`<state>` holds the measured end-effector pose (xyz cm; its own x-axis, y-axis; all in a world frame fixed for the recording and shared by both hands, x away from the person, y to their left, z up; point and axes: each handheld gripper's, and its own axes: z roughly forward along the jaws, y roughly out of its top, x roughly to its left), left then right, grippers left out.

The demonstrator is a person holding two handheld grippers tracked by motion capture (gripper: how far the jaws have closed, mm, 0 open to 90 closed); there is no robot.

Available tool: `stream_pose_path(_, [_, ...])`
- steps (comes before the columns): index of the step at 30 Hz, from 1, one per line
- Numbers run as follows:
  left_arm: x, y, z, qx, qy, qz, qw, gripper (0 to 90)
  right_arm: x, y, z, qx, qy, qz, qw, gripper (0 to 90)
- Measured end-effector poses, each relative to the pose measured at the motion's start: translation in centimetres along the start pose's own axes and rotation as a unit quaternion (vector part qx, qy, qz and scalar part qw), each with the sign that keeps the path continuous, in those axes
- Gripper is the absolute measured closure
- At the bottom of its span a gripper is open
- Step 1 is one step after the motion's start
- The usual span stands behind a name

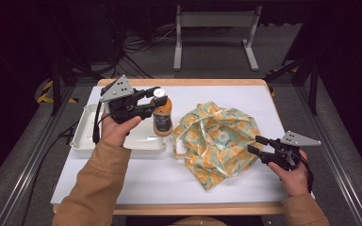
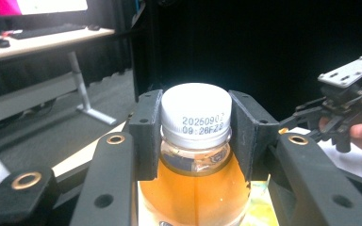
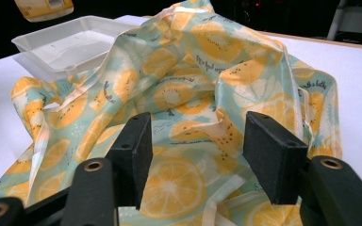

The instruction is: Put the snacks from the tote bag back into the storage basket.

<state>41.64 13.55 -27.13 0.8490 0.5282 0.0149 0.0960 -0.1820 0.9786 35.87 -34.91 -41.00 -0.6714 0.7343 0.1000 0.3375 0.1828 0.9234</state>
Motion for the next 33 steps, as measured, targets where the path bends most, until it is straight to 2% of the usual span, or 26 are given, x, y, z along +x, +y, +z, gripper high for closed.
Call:
stream_pose_path(10, [1.4,-1.0,-1.4,0.009,0.022,-0.001,0.9997,58.2,0.1,0.1,-0.1,-0.001,0.002,0.000,1.0000,43.8])
stream_pose_path(14, [2.0,-1.6,-1.7,0.020,0.031,-0.001,0.9993,58.2,0.3,0.1,-0.2,-0.005,0.000,-0.002,1.0000,44.8])
stream_pose_path(19, [2.7,-2.3,-1.8,0.019,0.037,-0.009,0.9991,58.2,0.5,0.3,-0.5,-0.016,0.000,-0.007,0.9999,45.2])
stream_pose_path(27, [3.8,-4.4,-1.5,0.018,0.051,-0.017,0.9984,58.2,0.8,0.5,-0.8,-0.025,0.002,-0.016,0.9995,45.0])
stream_pose_path(33, [4.1,-5.6,-1.3,0.029,0.047,-0.024,0.9982,58.2,0.8,0.5,-0.9,-0.029,0.003,-0.015,0.9995,45.0])
